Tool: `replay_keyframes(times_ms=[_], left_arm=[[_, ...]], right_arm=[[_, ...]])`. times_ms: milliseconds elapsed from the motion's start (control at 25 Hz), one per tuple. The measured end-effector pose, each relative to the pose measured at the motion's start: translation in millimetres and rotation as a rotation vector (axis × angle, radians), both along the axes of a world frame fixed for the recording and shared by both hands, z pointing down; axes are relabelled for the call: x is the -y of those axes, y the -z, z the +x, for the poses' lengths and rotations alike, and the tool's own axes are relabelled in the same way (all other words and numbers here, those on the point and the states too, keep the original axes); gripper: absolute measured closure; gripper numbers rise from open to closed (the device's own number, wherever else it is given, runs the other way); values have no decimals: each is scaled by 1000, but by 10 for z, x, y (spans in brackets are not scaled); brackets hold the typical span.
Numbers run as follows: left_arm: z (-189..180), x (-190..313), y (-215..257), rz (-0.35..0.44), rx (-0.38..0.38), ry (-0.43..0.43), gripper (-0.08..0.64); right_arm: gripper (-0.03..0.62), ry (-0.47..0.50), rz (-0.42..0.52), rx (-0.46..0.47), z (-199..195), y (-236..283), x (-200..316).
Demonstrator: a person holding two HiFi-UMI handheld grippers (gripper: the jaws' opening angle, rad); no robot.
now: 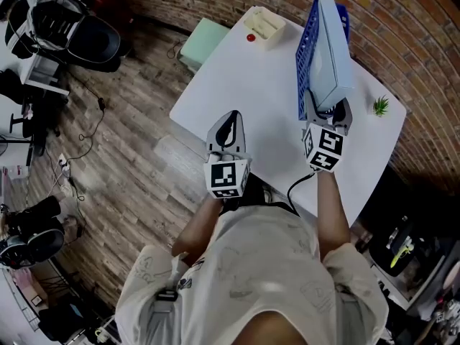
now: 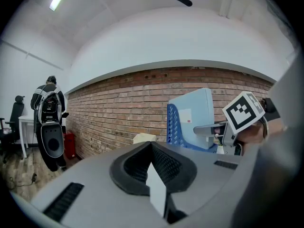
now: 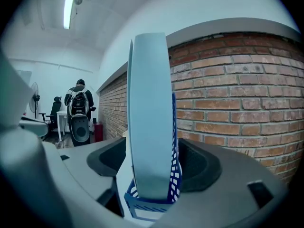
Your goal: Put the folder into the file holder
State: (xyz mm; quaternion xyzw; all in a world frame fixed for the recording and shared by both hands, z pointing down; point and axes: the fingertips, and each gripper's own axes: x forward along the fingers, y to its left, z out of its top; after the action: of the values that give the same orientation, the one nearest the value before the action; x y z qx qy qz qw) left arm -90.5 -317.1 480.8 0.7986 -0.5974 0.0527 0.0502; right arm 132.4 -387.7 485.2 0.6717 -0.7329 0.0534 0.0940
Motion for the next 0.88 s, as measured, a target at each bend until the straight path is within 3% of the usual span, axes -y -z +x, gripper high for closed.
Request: replay_keyframes(times_ms=[360,680,880], left_arm=[[20,-114,162,43,-9,-12,548],[31,-240,293,85,-14,-18,548],[12,-310,382,106,-12,-19,548]], right_arm=[[224,26,158,-105,-103,705,-285],[224,27,303,-92,-86,1317,-656],[223,12,337,-117,-22,1482,-887]])
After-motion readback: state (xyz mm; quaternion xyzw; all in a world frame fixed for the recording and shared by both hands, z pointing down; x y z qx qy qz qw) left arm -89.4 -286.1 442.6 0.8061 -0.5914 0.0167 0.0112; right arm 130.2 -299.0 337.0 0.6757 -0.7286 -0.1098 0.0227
